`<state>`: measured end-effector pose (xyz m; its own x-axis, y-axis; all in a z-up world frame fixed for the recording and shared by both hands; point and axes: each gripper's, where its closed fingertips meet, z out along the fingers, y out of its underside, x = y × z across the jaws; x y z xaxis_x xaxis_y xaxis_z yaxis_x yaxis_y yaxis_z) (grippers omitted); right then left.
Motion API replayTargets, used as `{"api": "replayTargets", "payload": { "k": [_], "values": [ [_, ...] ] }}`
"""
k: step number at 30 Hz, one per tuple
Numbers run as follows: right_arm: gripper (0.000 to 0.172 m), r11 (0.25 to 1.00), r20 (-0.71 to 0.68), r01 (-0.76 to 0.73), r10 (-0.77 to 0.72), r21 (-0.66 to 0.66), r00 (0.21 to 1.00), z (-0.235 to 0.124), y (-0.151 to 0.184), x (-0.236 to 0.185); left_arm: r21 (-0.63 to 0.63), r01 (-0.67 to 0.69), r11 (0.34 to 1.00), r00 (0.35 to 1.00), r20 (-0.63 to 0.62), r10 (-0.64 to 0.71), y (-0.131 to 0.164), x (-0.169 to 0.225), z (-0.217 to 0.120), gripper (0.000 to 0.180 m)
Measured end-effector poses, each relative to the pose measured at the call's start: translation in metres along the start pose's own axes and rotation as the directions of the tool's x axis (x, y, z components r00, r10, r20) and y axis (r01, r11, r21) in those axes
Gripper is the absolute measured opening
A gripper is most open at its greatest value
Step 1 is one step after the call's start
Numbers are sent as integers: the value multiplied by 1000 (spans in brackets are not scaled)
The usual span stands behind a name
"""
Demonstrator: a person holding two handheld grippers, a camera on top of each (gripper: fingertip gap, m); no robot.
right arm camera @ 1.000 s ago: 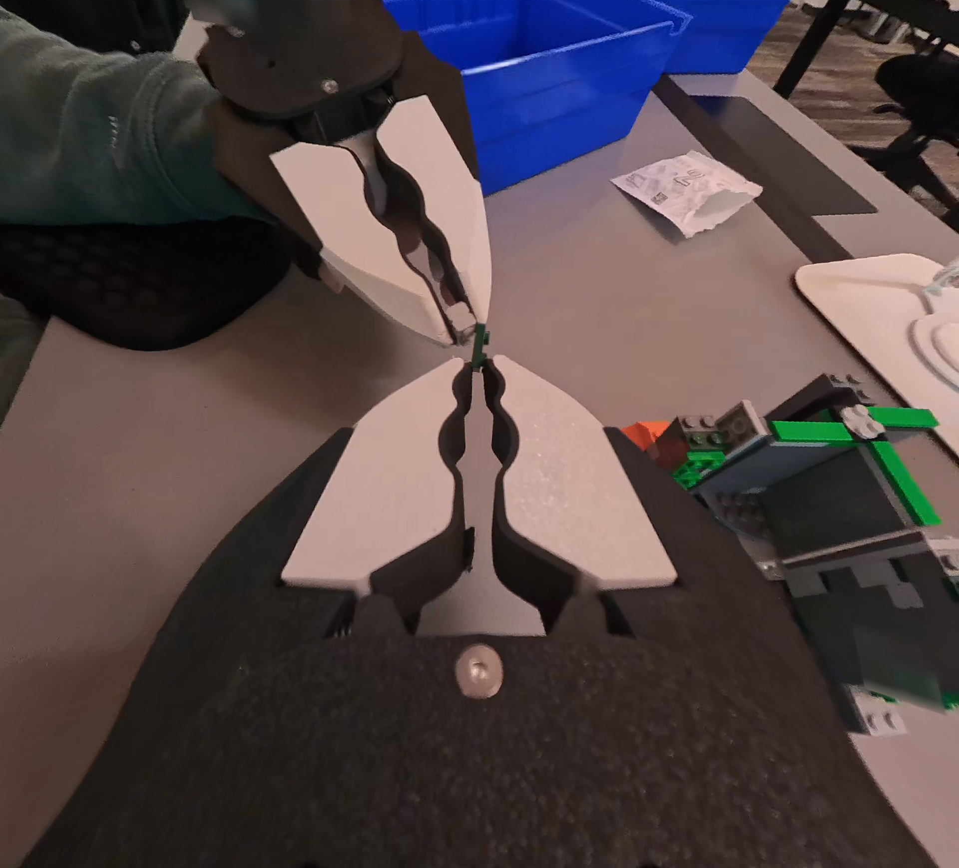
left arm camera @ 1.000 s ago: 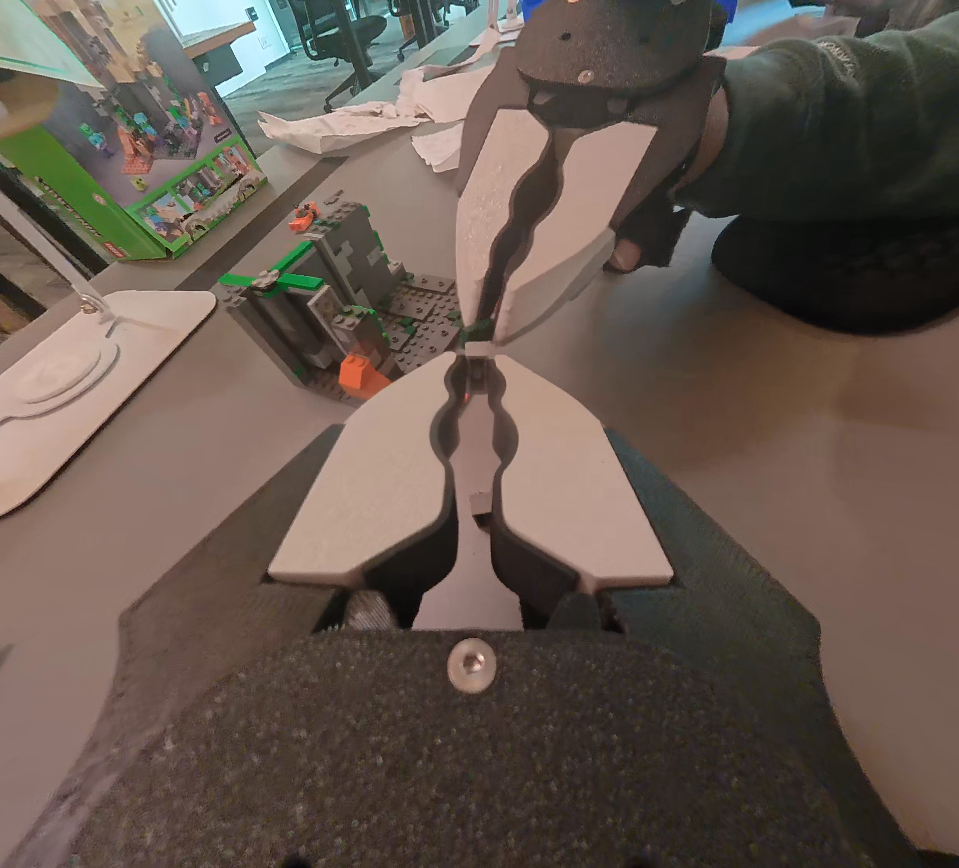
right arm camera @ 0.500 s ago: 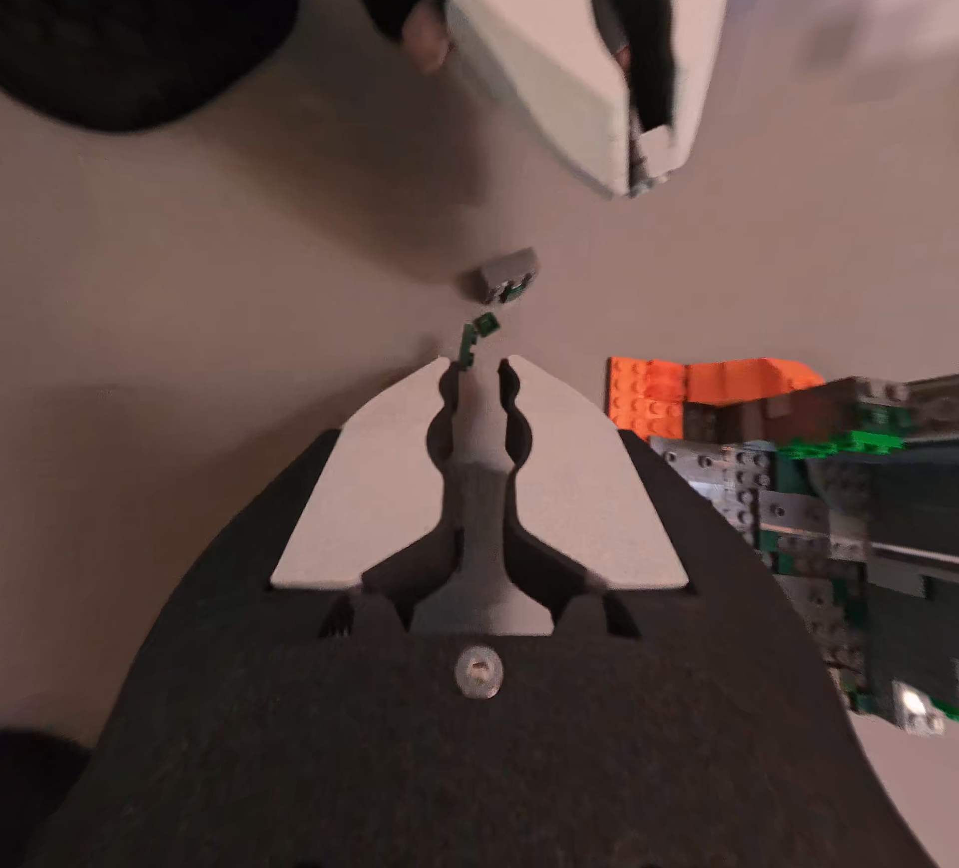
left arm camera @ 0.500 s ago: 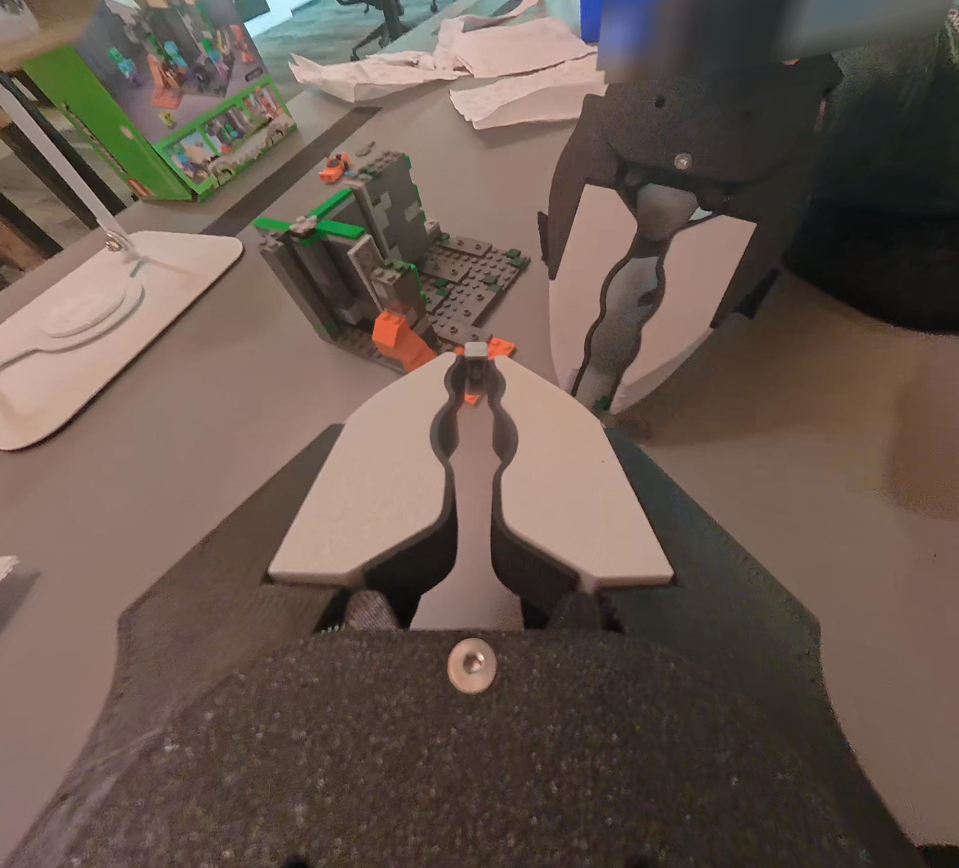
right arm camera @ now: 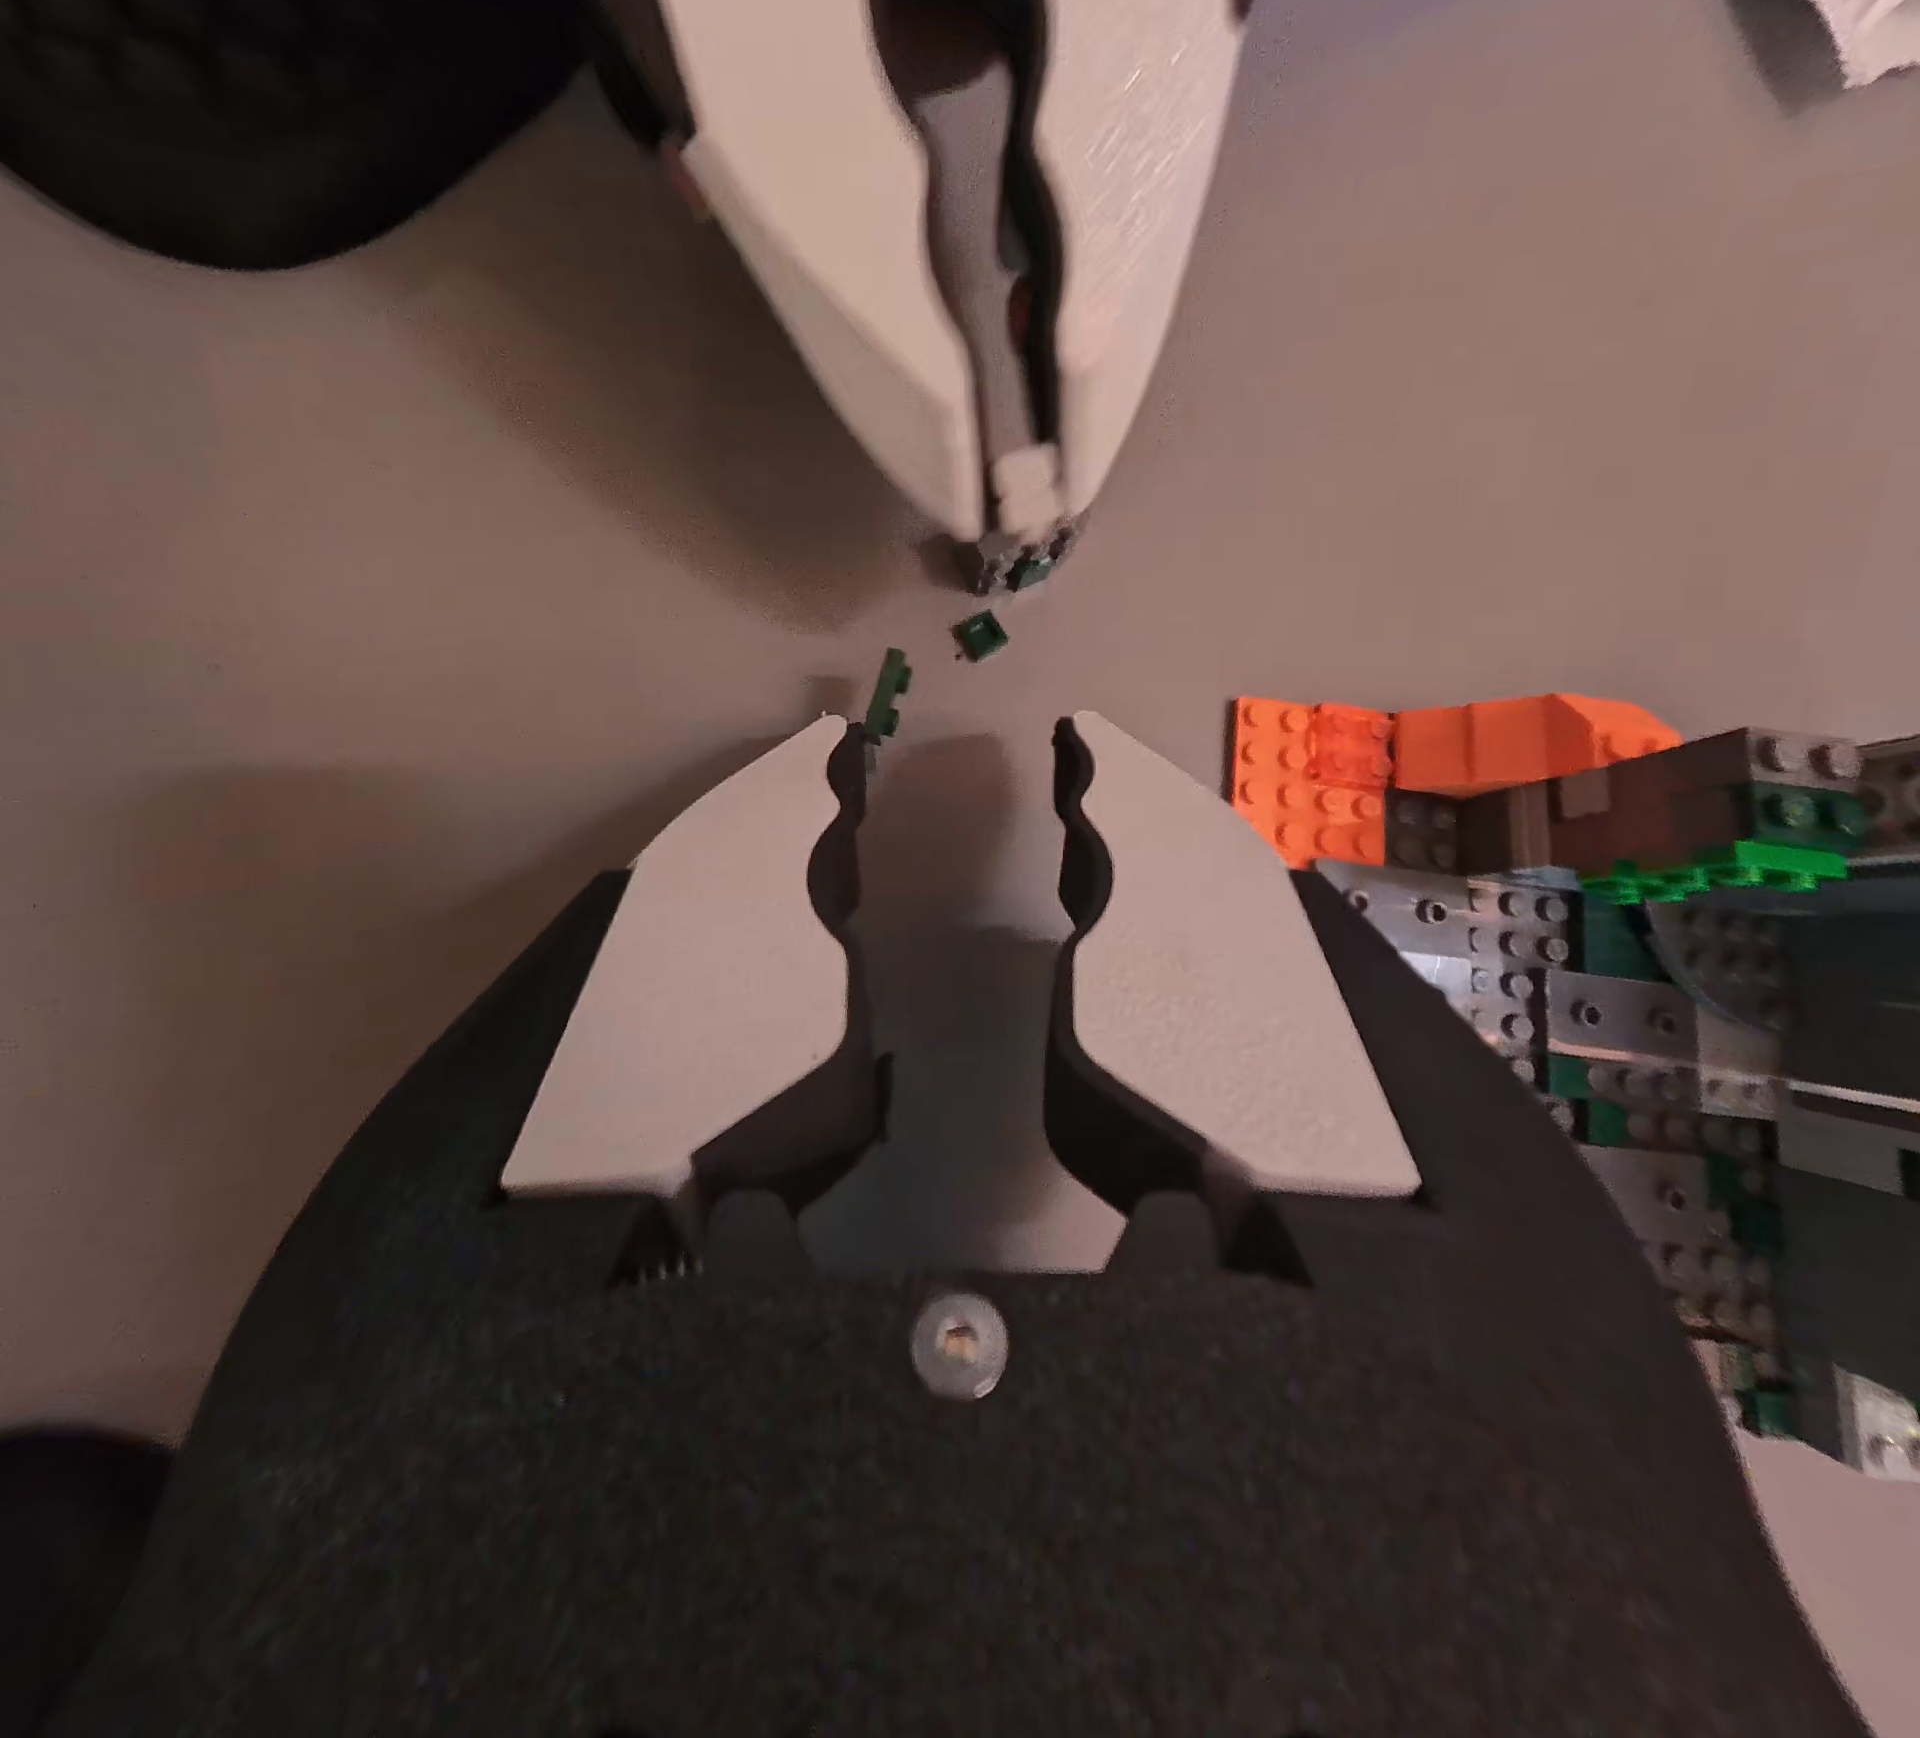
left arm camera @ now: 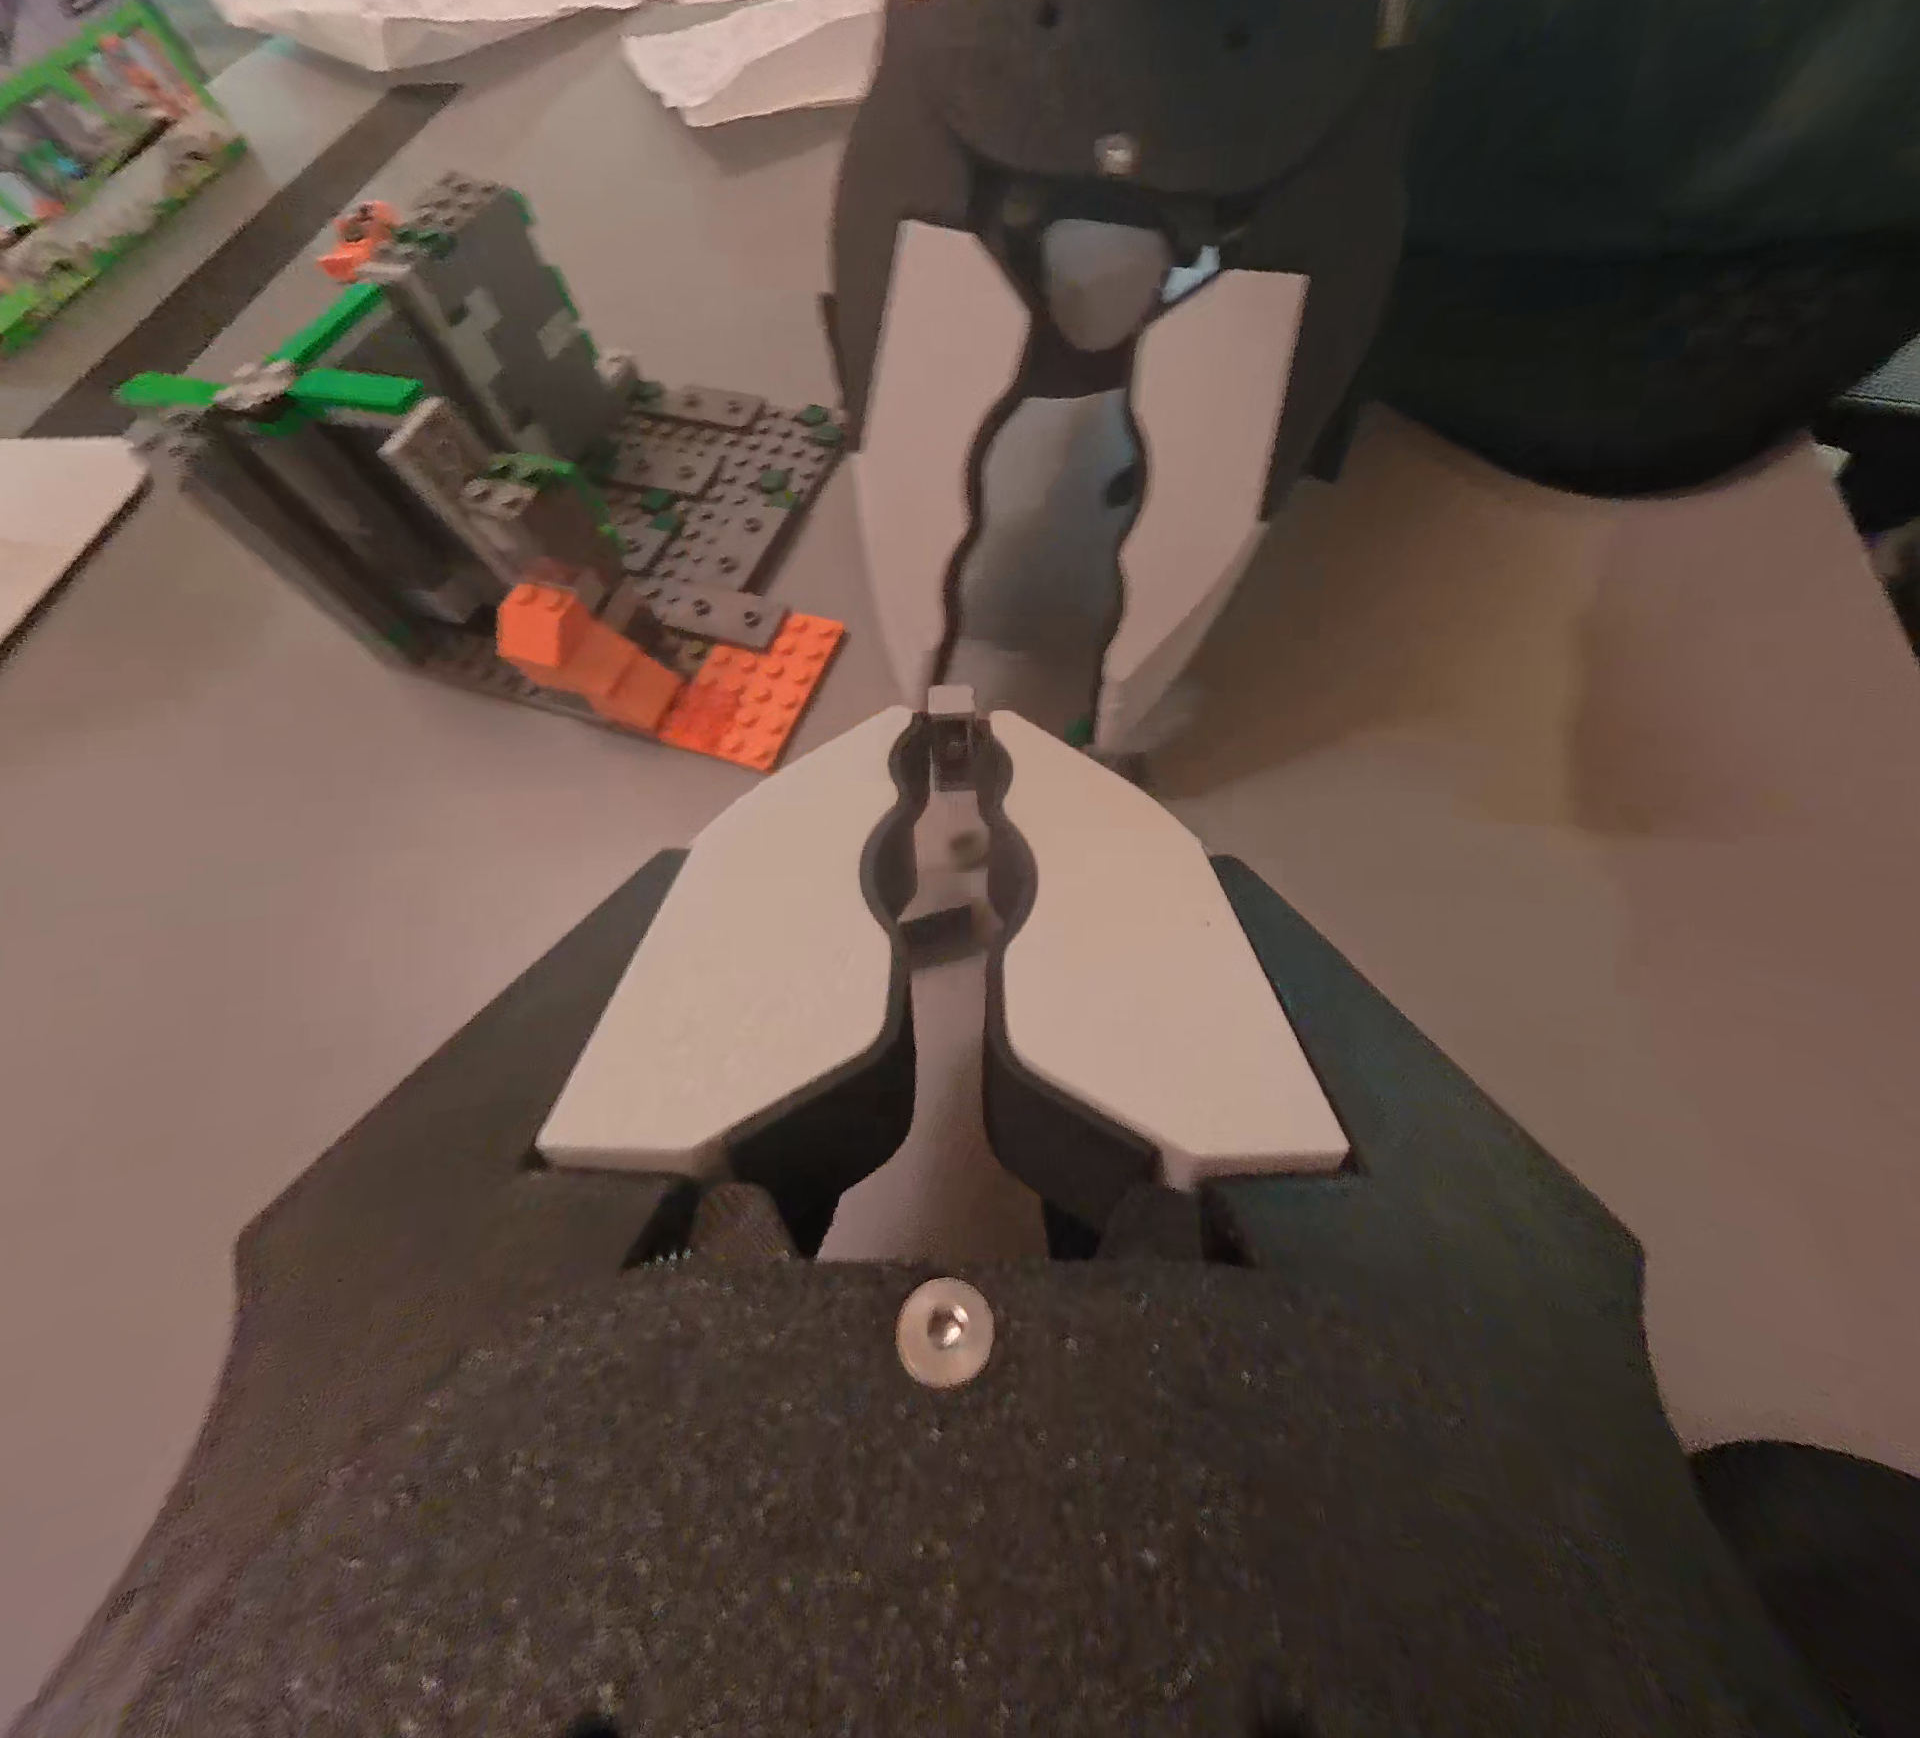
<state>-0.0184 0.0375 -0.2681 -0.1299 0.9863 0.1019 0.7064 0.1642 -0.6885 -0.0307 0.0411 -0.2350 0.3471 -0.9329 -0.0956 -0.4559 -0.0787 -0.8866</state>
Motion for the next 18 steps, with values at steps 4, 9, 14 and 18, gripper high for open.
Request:
{"api": "replayTargets", "payload": {
  "k": [4, 9, 14, 18],
  "values": [
    [34, 997, -24, -12, 14, 71, 1000, -6, -12, 5, -69, -72, 995, 996, -56, 68, 9, 19, 11, 8],
    [34, 990, 2, -33, 33, 140, 999, -15, -21, 4, -111, -103, 988, 994, -41, 99, 15, 17, 12, 8],
    [34, 995, -3, -25, 25, 98, 1000, -11, -13, 5, -90, -93, 992, 995, -51, 88, 11, 17, 6, 30],
    [33, 996, -19, -29, 30, 82, 999, -9, -9, 8, -76, -90, 993, 994, -73, 85, 8, 19, 1, 37]
  ]
}}
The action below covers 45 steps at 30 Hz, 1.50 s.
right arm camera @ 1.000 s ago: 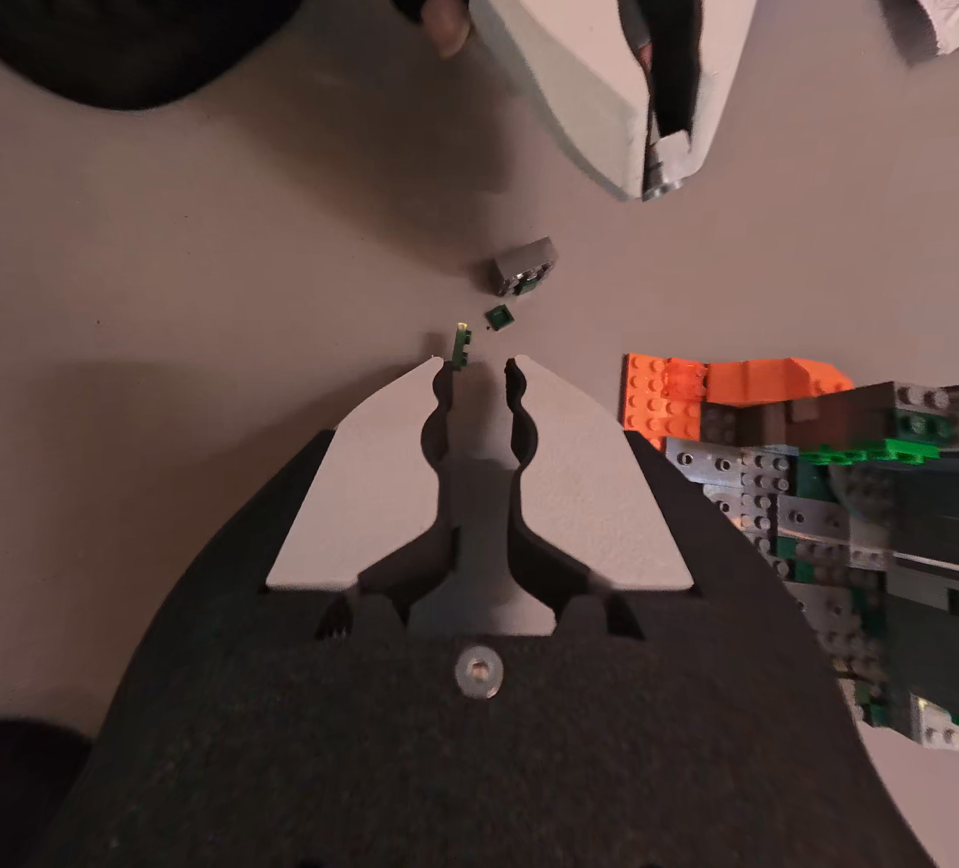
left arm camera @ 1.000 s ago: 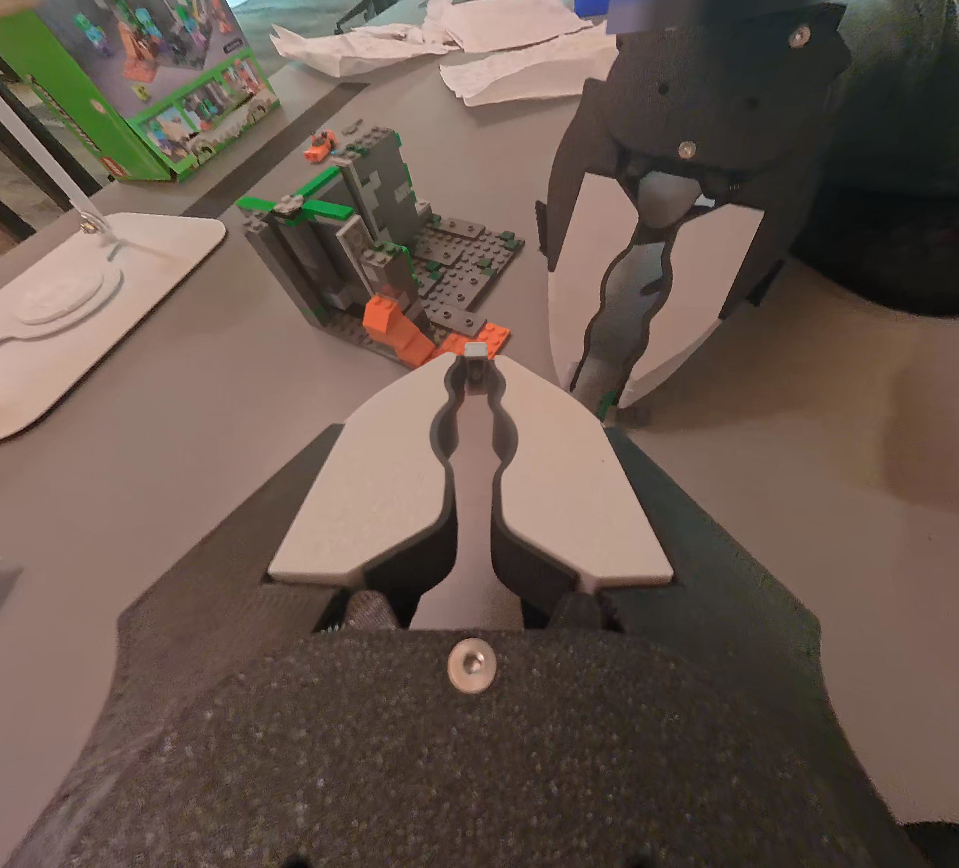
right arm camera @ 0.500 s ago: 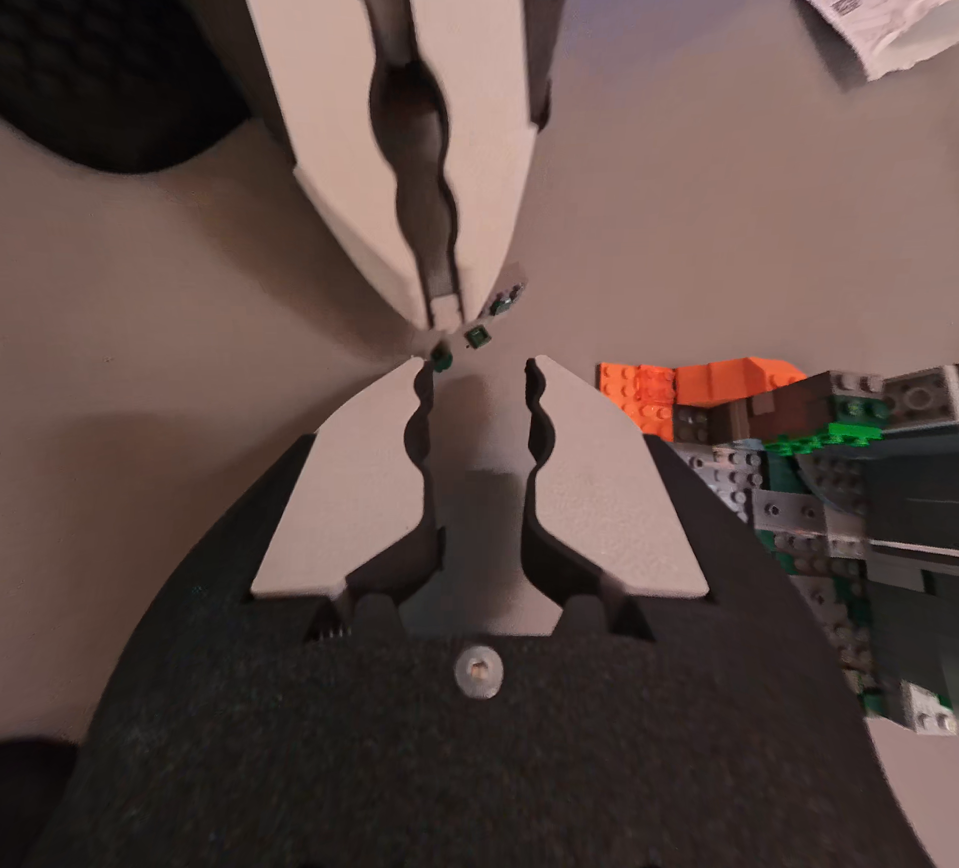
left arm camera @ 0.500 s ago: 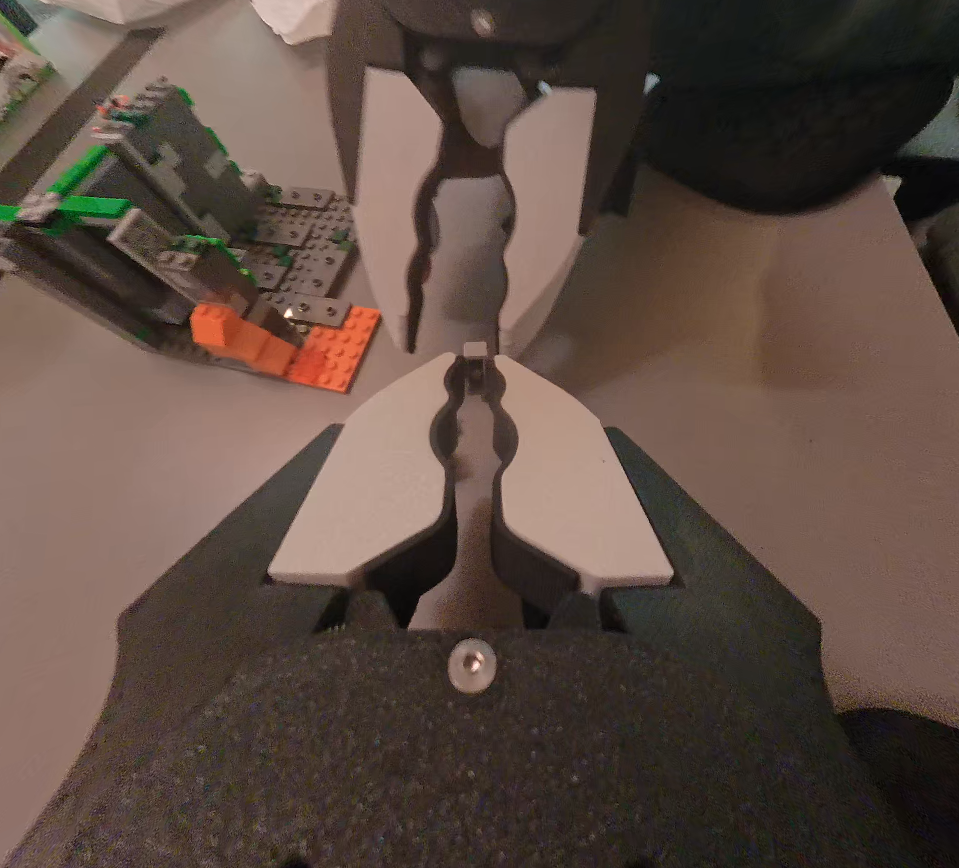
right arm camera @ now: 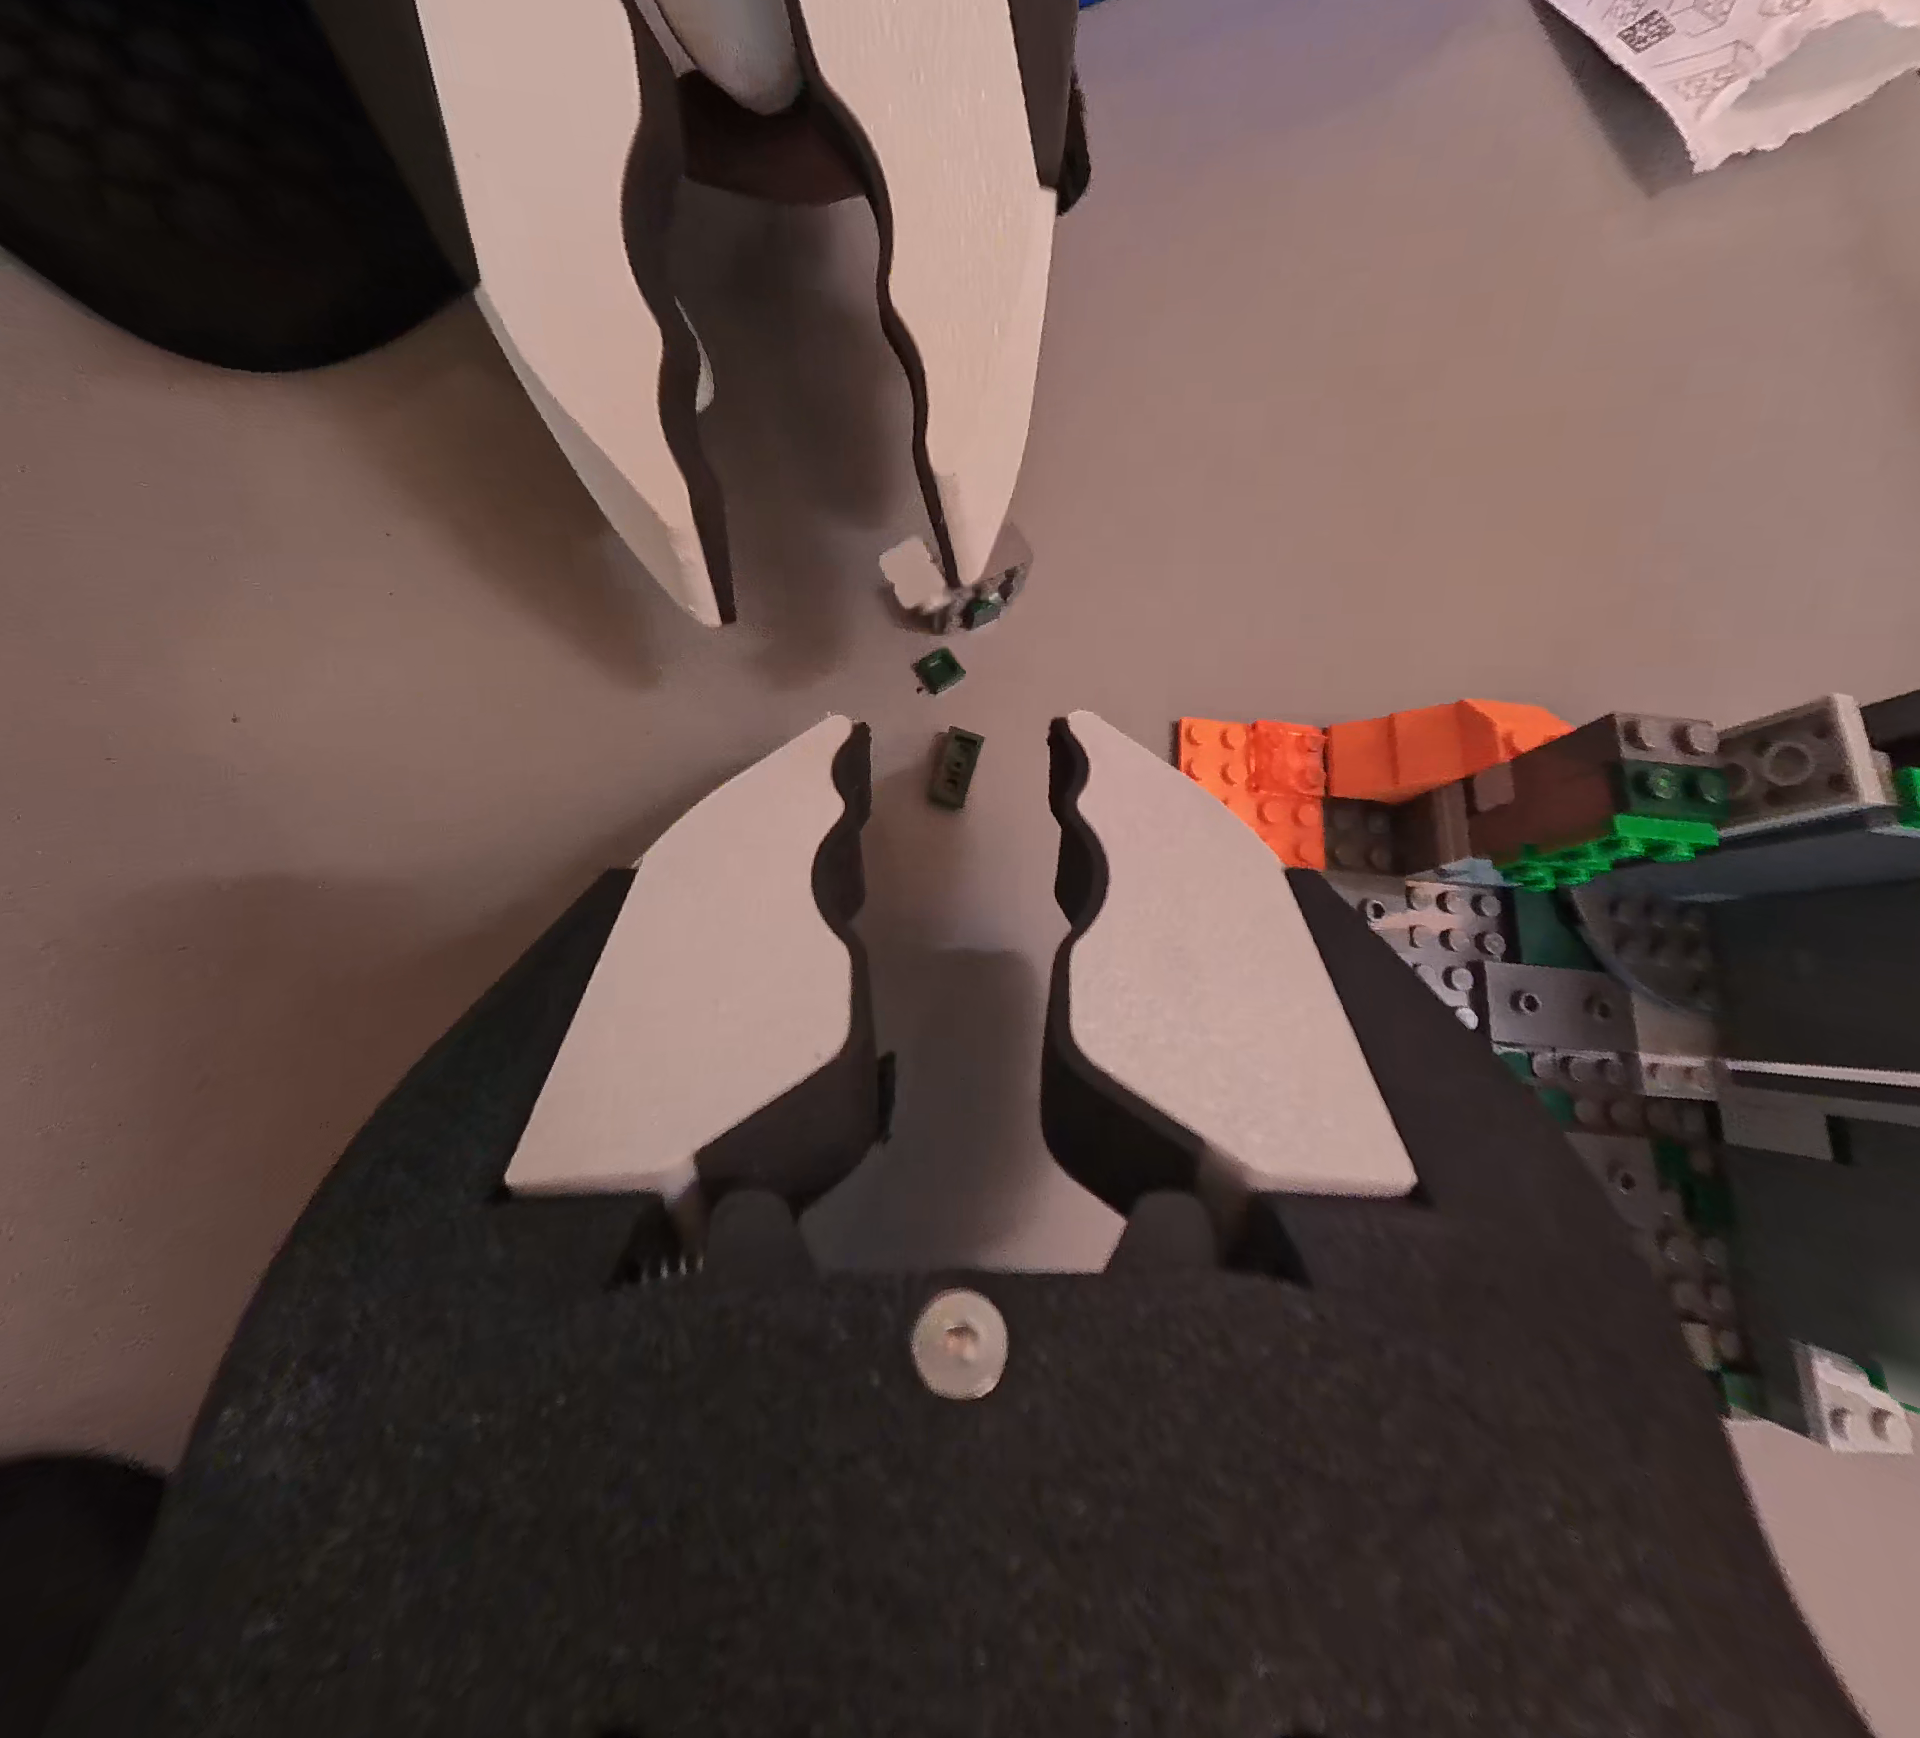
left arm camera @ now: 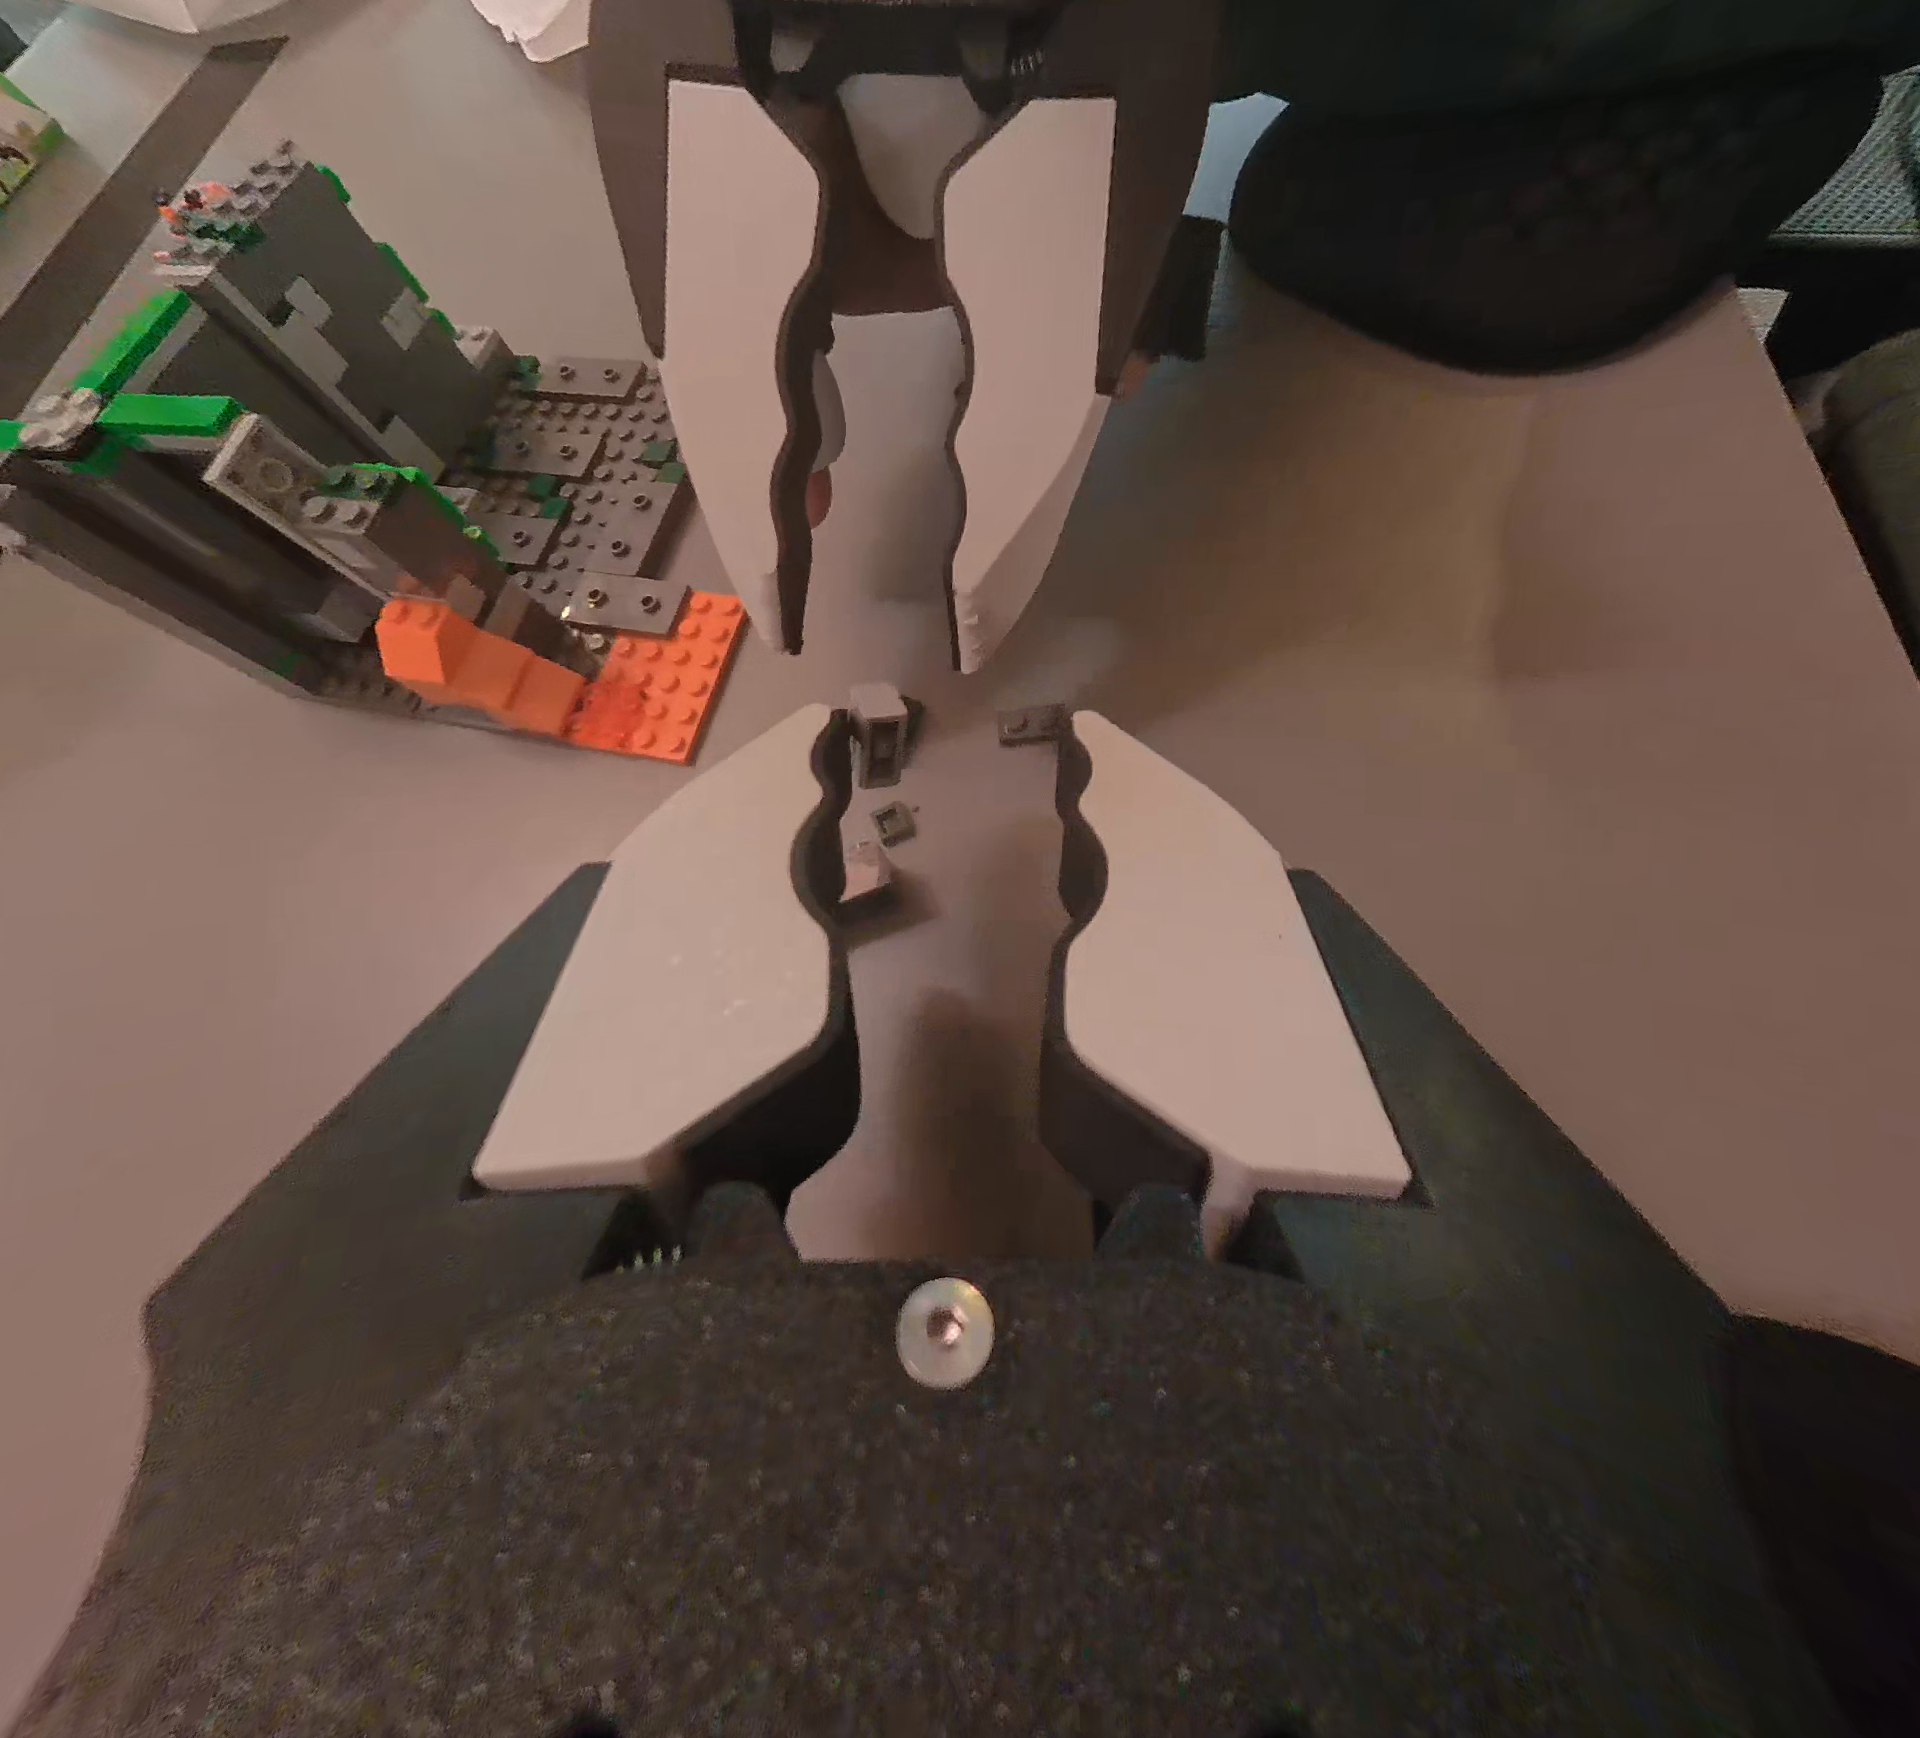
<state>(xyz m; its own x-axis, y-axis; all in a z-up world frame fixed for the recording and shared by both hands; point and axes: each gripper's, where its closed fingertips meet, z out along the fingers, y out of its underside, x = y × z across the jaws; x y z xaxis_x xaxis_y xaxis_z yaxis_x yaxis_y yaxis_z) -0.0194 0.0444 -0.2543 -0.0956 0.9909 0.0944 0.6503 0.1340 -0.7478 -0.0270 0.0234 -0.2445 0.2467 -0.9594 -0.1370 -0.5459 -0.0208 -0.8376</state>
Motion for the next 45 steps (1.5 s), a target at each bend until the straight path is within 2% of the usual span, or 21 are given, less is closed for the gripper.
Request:
{"api": "replayTargets", "payload": {
  "k": [5, 10, 14, 18, 22, 25, 28, 32, 35, 37, 39, 42, 45],
  "values": [
    [31, 1000, -3, -12, 13, 29, 1000, 0, -4, 1, -9, 13, 1000, 999, -53, -13, 4, 6, -4, 37],
    [27, 995, 19, -27, 25, 94, 999, 2, -17, -5, -30, -33, 999, 991, -131, 29, 7, 25, 5, 41],
    [27, 998, 5, -19, 19, 68, 1000, 2, -12, -3, -44, -18, 999, 1000, -23, 17, 8, 5, 0, 36],
    [27, 999, -19, -35, 36, 25, 999, 2, -3, 5, -145, 70, 987, 990, 132, -51, 27, -26, -8, 37],
    [26, 999, -32, -34, 34, -14, 999, 5, 5, 7, -196, 181, 964, 976, 152, -153, 38, -28, -1, 41],
    [26, 999, -30, -17, 16, -28, 999, 7, 6, 5, -235, 186, 954, 978, 142, -156, 46, -24, 6, 26],
    [26, 1000, -24, -3, 3, -22, 1000, 7, 4, 3, -209, 144, 967, 982, 150, -114, 40, -27, 3, 25],
    [24, 999, -8, -8, 8, 50, 1000, 2, -8, 0, -2, 61, 998, 988, 144, -60, 4, -28, -9, 25],
    [23, 973, 96, -154, 139, 169, 986, -8, -27, -4, 103, -67, 992, 972, 229, 42, -21, -31, -19, 25],
    [23, 917, 197, -295, 248, 269, 948, -21, -42, -2, 150, -159, 976, 950, 292, 109, -34, -32, -26, 25],
    [23, 833, 294, -420, 326, 359, 898, -36, -57, 4, 152, -257, 954, 916, 354, 190, -44, -31, -31, 25],
    [18, 723, 393, -551, 403, 417, 827, -50, -70, 11, 125, -375, 919, 846, 450, 284, -55, -31, -36, 25],
    [17, 694, 407, -588, 436, 415, 803, -47, -72, 12, 39, -475, 879, 760, 522, 387, -59, -31, -35, 25]
  ]
}}
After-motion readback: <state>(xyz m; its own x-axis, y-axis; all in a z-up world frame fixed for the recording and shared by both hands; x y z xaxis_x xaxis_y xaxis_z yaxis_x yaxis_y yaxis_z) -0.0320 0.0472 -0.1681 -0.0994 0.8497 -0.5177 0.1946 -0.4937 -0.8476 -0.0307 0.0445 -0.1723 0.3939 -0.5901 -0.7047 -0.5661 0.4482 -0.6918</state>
